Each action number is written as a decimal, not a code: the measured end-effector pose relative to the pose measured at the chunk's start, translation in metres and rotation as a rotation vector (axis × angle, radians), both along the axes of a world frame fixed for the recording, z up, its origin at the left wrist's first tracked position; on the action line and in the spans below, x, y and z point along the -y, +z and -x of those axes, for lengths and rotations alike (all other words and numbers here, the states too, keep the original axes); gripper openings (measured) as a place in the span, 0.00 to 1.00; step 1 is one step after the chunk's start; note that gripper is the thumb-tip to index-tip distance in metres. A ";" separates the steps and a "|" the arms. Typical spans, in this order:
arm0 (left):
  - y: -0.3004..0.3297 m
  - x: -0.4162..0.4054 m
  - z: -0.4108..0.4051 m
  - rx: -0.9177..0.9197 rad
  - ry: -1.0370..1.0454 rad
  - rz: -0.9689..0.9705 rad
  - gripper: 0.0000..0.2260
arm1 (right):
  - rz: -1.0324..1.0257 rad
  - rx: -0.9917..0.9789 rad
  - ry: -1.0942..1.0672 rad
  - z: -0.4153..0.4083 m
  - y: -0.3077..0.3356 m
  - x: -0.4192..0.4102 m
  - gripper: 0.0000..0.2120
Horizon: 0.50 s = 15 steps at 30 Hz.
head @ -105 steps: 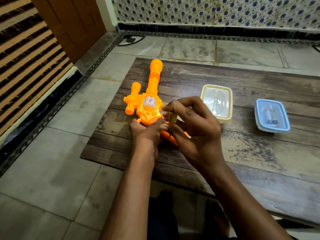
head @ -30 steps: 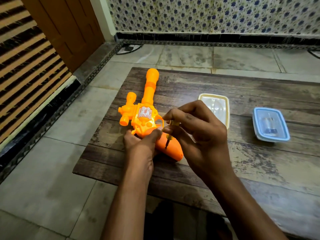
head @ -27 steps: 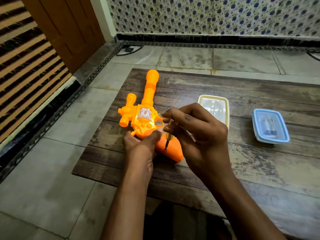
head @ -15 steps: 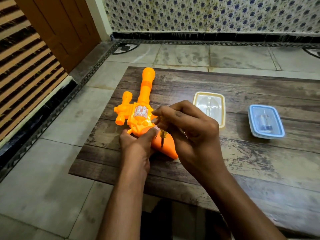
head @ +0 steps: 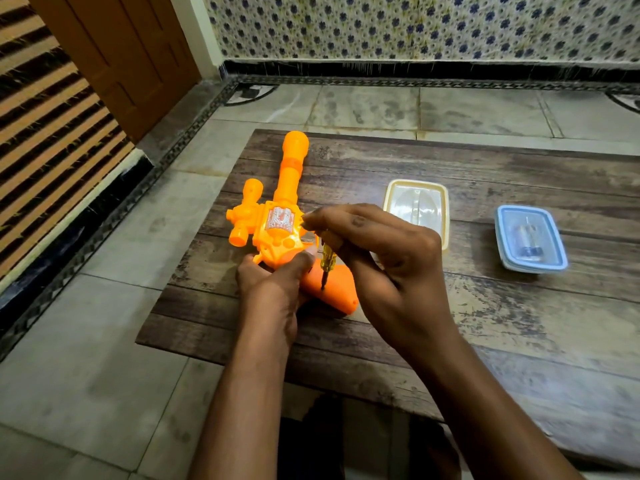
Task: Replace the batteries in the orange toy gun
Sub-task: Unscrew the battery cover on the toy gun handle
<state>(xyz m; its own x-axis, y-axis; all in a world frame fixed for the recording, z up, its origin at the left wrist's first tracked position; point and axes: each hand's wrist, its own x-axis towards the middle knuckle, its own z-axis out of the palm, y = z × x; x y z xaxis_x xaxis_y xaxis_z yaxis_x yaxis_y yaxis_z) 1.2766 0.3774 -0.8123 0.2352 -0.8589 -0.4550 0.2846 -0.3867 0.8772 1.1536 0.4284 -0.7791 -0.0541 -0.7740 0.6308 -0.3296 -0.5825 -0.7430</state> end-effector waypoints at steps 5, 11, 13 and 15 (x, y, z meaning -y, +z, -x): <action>0.001 -0.001 0.001 0.004 -0.007 0.028 0.21 | 0.037 -0.039 -0.032 -0.002 -0.003 0.001 0.10; 0.002 -0.003 0.000 0.003 -0.001 0.035 0.26 | 0.060 -0.052 -0.061 0.001 -0.003 -0.001 0.14; 0.000 -0.001 -0.002 0.002 -0.011 0.031 0.24 | 0.047 -0.039 -0.040 0.000 -0.004 -0.002 0.12; 0.001 -0.001 -0.001 -0.002 -0.011 0.026 0.19 | 0.050 -0.051 -0.051 -0.002 -0.005 -0.001 0.09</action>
<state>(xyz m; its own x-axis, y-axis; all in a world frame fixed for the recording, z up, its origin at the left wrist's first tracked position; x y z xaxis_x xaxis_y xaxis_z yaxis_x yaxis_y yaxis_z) 1.2779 0.3785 -0.8113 0.2245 -0.8728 -0.4334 0.2824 -0.3674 0.8862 1.1552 0.4299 -0.7838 -0.0597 -0.7382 0.6719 -0.3961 -0.6004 -0.6948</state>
